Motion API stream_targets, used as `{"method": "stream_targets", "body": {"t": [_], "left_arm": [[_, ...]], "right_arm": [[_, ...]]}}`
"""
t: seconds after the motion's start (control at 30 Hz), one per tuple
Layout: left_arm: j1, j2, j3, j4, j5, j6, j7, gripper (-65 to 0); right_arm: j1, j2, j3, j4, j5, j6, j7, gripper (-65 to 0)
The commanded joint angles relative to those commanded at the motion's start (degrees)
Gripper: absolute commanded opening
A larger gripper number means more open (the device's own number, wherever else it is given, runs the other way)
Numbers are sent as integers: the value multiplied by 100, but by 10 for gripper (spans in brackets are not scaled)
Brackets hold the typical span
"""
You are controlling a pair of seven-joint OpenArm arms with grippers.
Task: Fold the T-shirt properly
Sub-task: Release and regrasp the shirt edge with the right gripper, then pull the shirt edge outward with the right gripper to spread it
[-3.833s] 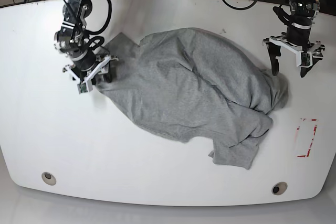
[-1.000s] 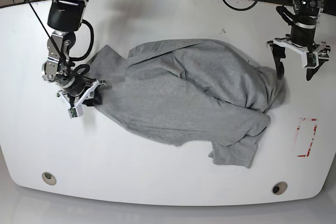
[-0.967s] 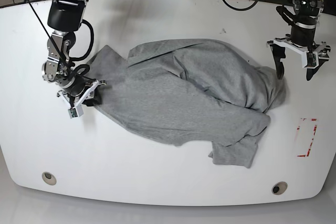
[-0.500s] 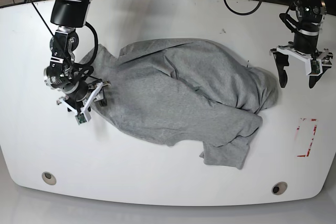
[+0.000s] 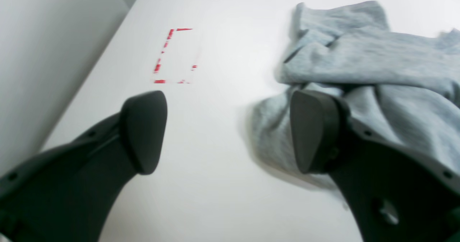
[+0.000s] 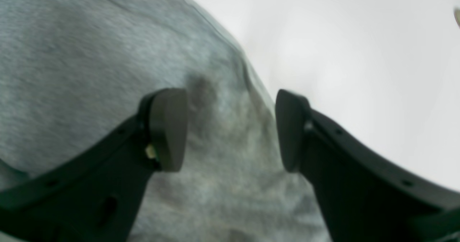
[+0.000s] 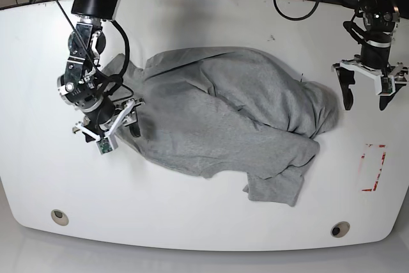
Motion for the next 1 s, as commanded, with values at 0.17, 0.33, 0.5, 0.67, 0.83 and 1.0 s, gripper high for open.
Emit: {"method": "stream_targets", "body": {"t": [0.17, 0.33, 0.5, 0.67, 0.83, 1.0], "left_arm": [[15, 5, 1, 19, 5, -19, -8, -149], [19, 5, -5, 26, -17, -35, 4, -149], [8, -13, -2, 19, -49, -17, 6, -147], [12, -24, 0, 25, -64, -13, -8, -148], [-23, -20, 19, 11, -53, -16, -8, -149], [-54, -39, 26, -19, -70, -19, 8, -148]], "right_arm": [[287, -32, 49, -344, 31, -16, 29, -261], [625, -21, 89, -1091, 112, -16, 164, -264], [686, -63, 64, -1467, 167, 6, 261, -267], [582, -93, -18, -1441, 178, 10, 222, -259], [497, -112, -105, -1382, 143, 68, 175, -260], [490, -152, -113, -1406, 158, 62, 181, -265]]}}
